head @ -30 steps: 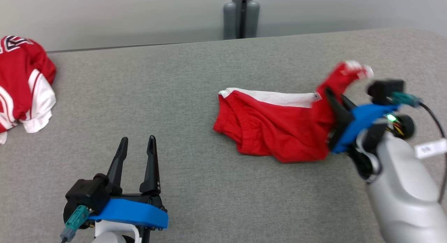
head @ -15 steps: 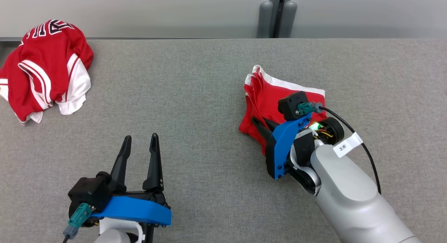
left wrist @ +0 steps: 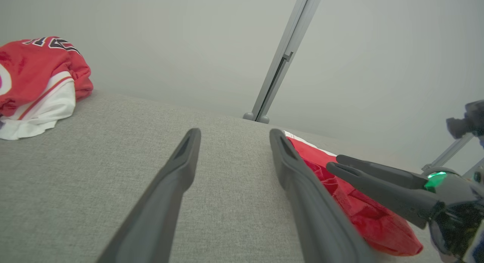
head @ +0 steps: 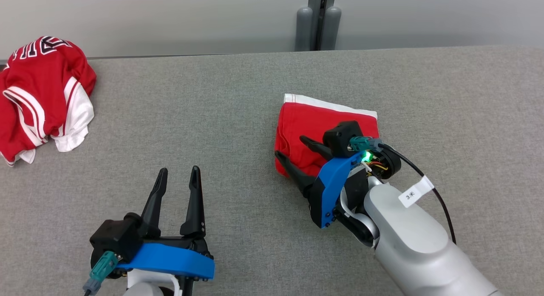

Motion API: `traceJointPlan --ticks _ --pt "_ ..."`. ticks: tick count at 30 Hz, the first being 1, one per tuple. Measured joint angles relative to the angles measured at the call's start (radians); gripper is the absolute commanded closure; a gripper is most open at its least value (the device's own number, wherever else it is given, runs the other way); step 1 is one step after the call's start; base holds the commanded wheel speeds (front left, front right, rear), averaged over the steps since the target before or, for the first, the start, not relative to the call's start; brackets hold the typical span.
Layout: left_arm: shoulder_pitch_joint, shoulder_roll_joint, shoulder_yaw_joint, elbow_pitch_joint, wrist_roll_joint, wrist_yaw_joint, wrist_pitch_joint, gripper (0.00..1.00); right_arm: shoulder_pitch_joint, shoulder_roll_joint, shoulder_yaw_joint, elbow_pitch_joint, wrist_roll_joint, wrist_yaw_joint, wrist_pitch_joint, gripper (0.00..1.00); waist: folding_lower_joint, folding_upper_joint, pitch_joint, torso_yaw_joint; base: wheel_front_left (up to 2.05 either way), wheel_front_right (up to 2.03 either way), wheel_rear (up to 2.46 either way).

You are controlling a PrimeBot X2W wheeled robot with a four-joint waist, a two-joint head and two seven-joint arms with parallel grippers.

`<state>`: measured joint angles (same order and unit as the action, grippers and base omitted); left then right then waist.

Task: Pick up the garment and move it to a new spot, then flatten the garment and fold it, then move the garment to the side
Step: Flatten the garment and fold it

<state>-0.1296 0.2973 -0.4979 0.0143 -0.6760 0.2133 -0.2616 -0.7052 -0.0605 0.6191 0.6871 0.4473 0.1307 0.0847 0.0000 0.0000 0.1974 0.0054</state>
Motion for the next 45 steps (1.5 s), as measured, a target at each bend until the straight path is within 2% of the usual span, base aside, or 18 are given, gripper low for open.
traceJointPlan --ticks 5,12,20,21,22,23,24,25,35,45 --pt "0.0 -0.004 -0.004 0.0 0.006 -0.002 0.0 0.0 0.017 -0.031 -0.035 -0.039 0.009 0.0 -0.053 0.0 0.0 0.0 -0.004 -0.011 0.0 0.0 0.0" --pt "0.001 -0.006 -0.008 0.001 0.009 -0.002 0.0 0.0 0.034 -0.066 -0.183 -0.04 -0.067 0.0 -0.142 0.0 0.0 0.0 -0.005 -0.007 0.0 0.0 0.0" --pt "0.004 -0.005 0.004 0.002 0.012 0.001 0.0 0.0 0.069 -0.051 -0.274 -0.023 -0.151 0.0 -0.175 0.0 0.0 0.0 -0.004 0.012 0.0 0.0 0.0" --pt "0.004 -0.005 0.008 0.002 0.013 0.002 0.0 0.0 0.072 -0.046 -0.275 -0.021 -0.158 0.0 -0.175 0.26 0.0 0.0 -0.005 0.014 0.0 0.0 0.0" --pt "0.005 -0.004 0.011 0.002 0.015 0.001 0.0 0.0 0.075 -0.042 -0.271 -0.019 -0.165 0.0 -0.179 0.64 0.0 0.0 -0.005 0.015 0.0 0.0 0.0" --pt "0.005 -0.005 0.016 0.002 0.016 0.001 0.0 0.0 0.077 -0.037 -0.266 -0.015 -0.173 0.0 -0.182 0.77 0.0 0.0 -0.006 0.017 0.0 0.0 0.0" --pt "0.005 -0.005 0.02 0.002 0.016 0.001 0.0 0.0 0.077 -0.033 -0.257 -0.007 -0.181 0.0 -0.182 0.96 0.0 0.0 -0.007 0.019 0.0 0.0 0.0" --pt "0.006 -0.005 0.025 0.001 0.016 0.001 0.0 0.0 0.078 -0.028 -0.248 0.003 -0.186 0.0 -0.183 1.0 0.0 0.0 -0.007 0.021 0.0 0.0 0.0" --pt "0.008 -0.016 0.036 0.01 0.018 -0.012 0.0 0.0 0.066 0.007 -0.101 0.174 -0.155 0.0 -0.182 1.0 0.0 0.0 -0.017 0.066 0.0 0.0 0.0" --pt "0.028 -0.017 0.044 0.016 0.024 -0.02 0.0 0.0 0.058 0.01 0.077 0.241 -0.06 0.0 -0.202 1.0 0.0 0.0 -0.022 0.071 0.0 0.0 0.0"
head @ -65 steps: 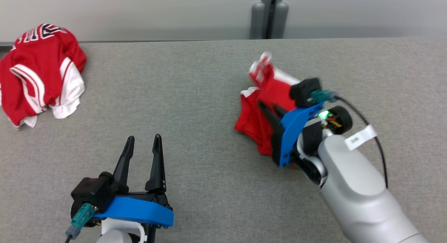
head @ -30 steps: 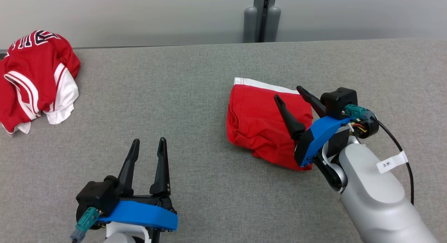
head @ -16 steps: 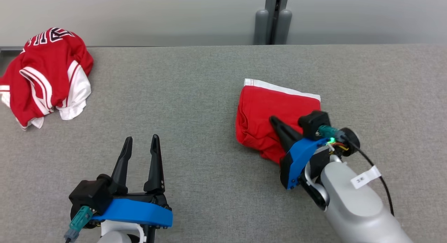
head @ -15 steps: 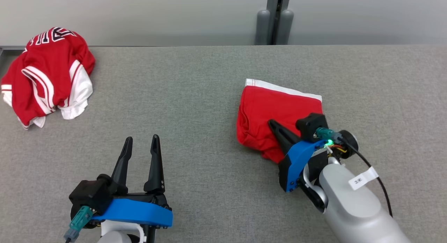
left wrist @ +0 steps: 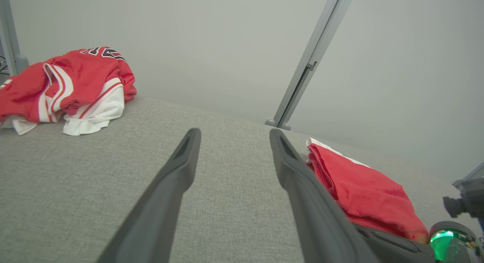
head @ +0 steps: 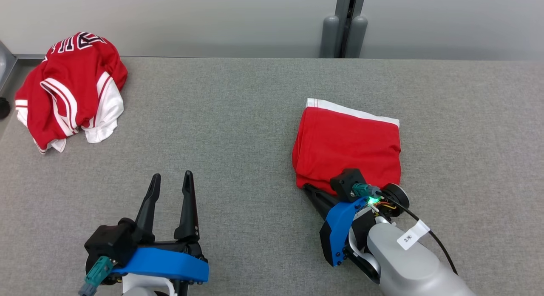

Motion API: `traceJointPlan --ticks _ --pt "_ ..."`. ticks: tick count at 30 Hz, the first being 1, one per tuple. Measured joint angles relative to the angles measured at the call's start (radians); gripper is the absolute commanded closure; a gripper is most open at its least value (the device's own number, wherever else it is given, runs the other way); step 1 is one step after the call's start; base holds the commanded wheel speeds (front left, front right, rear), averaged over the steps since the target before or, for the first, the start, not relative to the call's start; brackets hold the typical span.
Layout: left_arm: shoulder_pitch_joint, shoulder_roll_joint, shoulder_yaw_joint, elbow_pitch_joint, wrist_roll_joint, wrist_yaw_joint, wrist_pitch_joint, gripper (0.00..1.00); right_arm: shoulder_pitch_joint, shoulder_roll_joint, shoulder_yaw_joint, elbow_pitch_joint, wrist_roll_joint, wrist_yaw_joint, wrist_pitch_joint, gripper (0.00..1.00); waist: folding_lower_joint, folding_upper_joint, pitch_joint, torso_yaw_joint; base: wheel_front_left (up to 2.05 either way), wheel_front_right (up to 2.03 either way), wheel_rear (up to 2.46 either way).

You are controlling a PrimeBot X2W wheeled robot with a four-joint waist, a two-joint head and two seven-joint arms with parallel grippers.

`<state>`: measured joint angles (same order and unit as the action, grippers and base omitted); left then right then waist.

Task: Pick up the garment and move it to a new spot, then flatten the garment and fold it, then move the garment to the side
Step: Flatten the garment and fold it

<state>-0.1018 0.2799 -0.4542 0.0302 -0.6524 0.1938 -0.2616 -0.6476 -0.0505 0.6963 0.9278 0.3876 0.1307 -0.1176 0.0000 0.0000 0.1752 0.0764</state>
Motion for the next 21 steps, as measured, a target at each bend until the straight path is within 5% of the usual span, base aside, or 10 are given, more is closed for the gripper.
traceJointPlan --ticks 6,8,11,12,13,21 --pt "0.013 0.0 0.007 0.004 0.002 0.0 0.0 0.0 -0.007 0.0 0.067 -0.008 0.03 0.0 -0.066 0.98 0.0 0.0 -0.01 -0.023 0.0 0.0 0.0" --pt "0.016 0.001 0.012 0.006 0.003 0.0 0.0 0.0 -0.007 0.0 0.083 -0.025 0.036 0.0 -0.087 0.76 0.0 0.0 -0.015 -0.033 0.0 0.0 0.0" --pt "0.017 0.004 0.023 0.009 0.016 -0.001 0.0 0.0 -0.006 0.0 0.084 -0.06 0.044 0.0 -0.115 0.6 0.0 0.0 -0.023 -0.048 0.0 0.0 0.0" --pt "0.017 0.006 0.027 0.012 0.025 -0.001 0.0 0.0 -0.005 0.0 0.076 -0.072 0.045 0.0 -0.122 0.42 0.0 0.0 -0.027 -0.053 0.0 0.0 0.0" --pt "0.017 0.006 0.034 0.014 0.03 -0.003 0.0 0.0 -0.004 0.001 0.064 -0.084 0.044 0.0 -0.128 0.0 0.0 0.0 -0.031 -0.058 0.0 0.0 0.0" --pt "0.02 -0.013 0.087 0.037 0.074 -0.016 0.0 0.0 0.089 0.0 -0.13 -0.199 -0.038 0.0 -0.144 0.0 0.0 0.0 -0.069 -0.099 0.0 0.0 0.0"
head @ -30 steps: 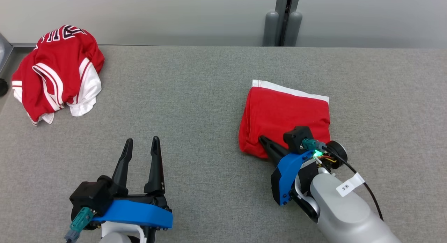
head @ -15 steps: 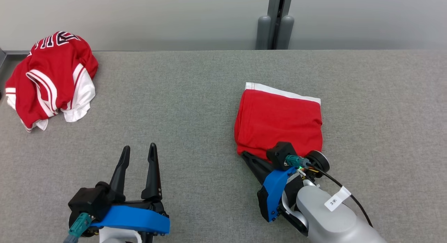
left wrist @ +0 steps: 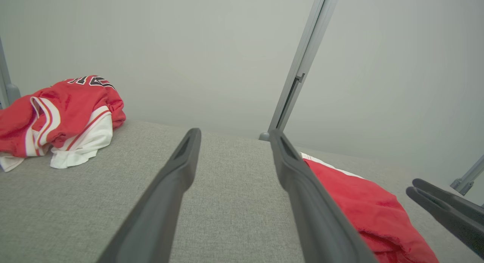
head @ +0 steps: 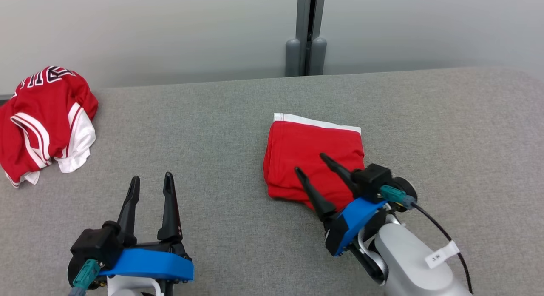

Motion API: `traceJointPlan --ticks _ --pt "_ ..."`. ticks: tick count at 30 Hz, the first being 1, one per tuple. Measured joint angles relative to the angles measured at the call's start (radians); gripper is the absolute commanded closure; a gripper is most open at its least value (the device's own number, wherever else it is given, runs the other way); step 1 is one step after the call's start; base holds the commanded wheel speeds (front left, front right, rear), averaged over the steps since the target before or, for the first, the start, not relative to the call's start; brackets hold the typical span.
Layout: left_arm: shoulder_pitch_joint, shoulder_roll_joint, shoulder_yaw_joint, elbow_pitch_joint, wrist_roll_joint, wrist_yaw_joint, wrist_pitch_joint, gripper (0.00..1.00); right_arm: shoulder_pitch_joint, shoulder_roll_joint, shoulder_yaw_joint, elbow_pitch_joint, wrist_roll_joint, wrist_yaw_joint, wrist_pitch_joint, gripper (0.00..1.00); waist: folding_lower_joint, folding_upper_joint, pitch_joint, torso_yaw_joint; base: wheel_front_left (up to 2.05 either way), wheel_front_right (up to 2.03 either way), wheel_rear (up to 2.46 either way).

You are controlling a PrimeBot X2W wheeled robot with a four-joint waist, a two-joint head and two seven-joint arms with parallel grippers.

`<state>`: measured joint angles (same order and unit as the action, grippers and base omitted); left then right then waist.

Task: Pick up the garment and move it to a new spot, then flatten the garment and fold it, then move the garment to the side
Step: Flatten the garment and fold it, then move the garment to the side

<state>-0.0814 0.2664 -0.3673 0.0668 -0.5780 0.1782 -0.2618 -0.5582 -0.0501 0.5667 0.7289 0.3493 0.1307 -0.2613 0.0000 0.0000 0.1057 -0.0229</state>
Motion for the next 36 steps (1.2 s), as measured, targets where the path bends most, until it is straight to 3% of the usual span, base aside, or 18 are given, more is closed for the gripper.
traceJointPlan --ticks 5,11,20,36 --pt "0.046 -0.021 0.028 0.018 0.012 -0.013 0.0 0.0 0.159 0.0 -0.204 -0.146 -0.065 0.0 -0.002 0.0 0.0 0.0 -0.033 -0.016 0.0 0.0 0.0" --pt "0.096 -0.026 0.041 0.062 0.045 -0.021 0.0 0.0 0.336 0.0 -0.321 -0.279 -0.078 0.0 -0.001 0.0 0.0 0.0 -0.065 -0.027 0.0 0.0 0.0" --pt "0.145 -0.046 0.072 0.103 0.06 -0.036 0.0 0.0 0.427 0.0 -0.401 -0.36 -0.105 0.0 -0.002 0.0 0.0 0.0 -0.075 -0.036 0.0 0.0 0.0" --pt "0.141 -0.044 0.066 0.131 0.065 -0.036 0.0 0.0 0.433 0.0 -0.433 -0.37 -0.118 0.0 -0.002 0.0 0.0 0.0 -0.065 -0.034 0.0 0.0 0.0"
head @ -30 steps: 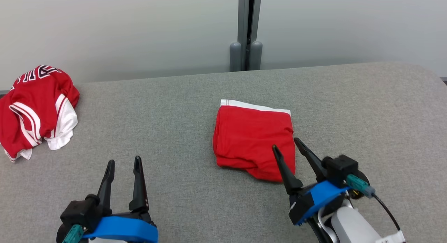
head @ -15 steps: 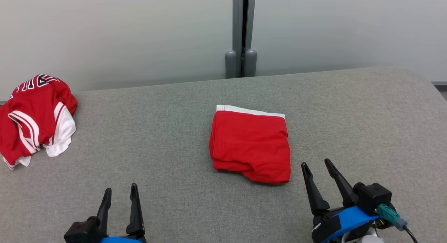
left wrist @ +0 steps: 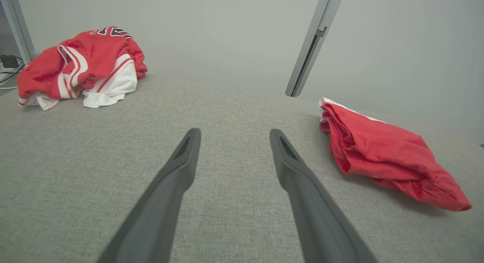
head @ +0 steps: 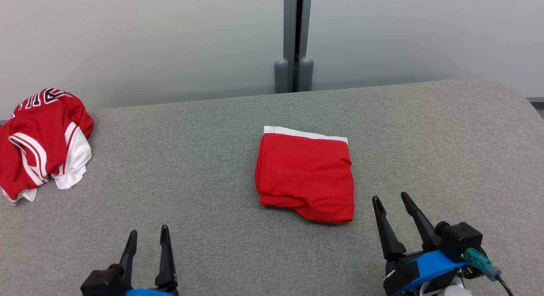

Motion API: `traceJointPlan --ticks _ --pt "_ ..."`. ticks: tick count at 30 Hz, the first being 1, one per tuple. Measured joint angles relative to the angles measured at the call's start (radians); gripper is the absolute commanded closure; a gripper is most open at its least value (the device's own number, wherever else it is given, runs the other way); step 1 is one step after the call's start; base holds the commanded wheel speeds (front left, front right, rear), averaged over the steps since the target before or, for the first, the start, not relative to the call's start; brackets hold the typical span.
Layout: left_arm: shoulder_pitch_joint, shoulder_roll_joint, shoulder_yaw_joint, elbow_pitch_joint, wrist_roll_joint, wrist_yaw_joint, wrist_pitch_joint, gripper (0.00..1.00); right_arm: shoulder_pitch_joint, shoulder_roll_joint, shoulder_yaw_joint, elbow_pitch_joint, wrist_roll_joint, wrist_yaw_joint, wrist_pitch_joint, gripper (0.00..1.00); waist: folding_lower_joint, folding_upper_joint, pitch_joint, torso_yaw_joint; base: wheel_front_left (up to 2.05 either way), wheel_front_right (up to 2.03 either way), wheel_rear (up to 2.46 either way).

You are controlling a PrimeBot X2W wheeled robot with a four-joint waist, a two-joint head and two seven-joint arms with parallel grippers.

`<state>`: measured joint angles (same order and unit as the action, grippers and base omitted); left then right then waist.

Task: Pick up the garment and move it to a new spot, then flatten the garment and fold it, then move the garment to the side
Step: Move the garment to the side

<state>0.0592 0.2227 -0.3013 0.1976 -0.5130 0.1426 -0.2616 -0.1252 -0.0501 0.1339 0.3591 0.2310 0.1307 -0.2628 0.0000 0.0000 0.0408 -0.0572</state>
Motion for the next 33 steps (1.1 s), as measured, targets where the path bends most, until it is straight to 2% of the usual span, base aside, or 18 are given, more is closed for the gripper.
traceJointPlan --ticks 11,16,21,27,33 --pt "-0.001 0.001 -0.009 -0.008 0.0 0.008 0.005 0.0 -0.007 0.0 -0.008 0.011 -0.012 0.0 0.0 0.0 0.0 0.0 0.004 0.004 0.0 0.0 0.0" --pt "-0.009 0.001 -0.015 -0.015 0.002 0.011 0.005 0.0 -0.088 0.0 -0.036 0.022 -0.056 0.0 0.029 0.0 0.0 0.0 0.017 0.012 0.0 0.0 0.0" --pt "-0.033 -0.002 -0.027 -0.024 0.003 0.008 0.006 0.0 -0.212 0.0 -0.071 0.035 -0.096 0.0 0.167 0.0 0.0001 0.0 0.041 0.03 0.0 0.0 0.0" --pt "-0.056 -0.009 -0.028 -0.028 0.003 0.006 0.005 0.0 -0.352 0.0 -0.12 0.118 -0.088 0.0 0.436 0.0 0.0001 0.0 0.08 0.063 0.0 0.0 0.0" --pt "-0.072 -0.024 -0.032 -0.012 0.004 -0.002 0.004 0.0 -0.411 0.0 -0.165 0.22 -0.091 0.0 0.624 0.0 0.0001 0.0 0.111 0.113 0.0 0.0 0.0"
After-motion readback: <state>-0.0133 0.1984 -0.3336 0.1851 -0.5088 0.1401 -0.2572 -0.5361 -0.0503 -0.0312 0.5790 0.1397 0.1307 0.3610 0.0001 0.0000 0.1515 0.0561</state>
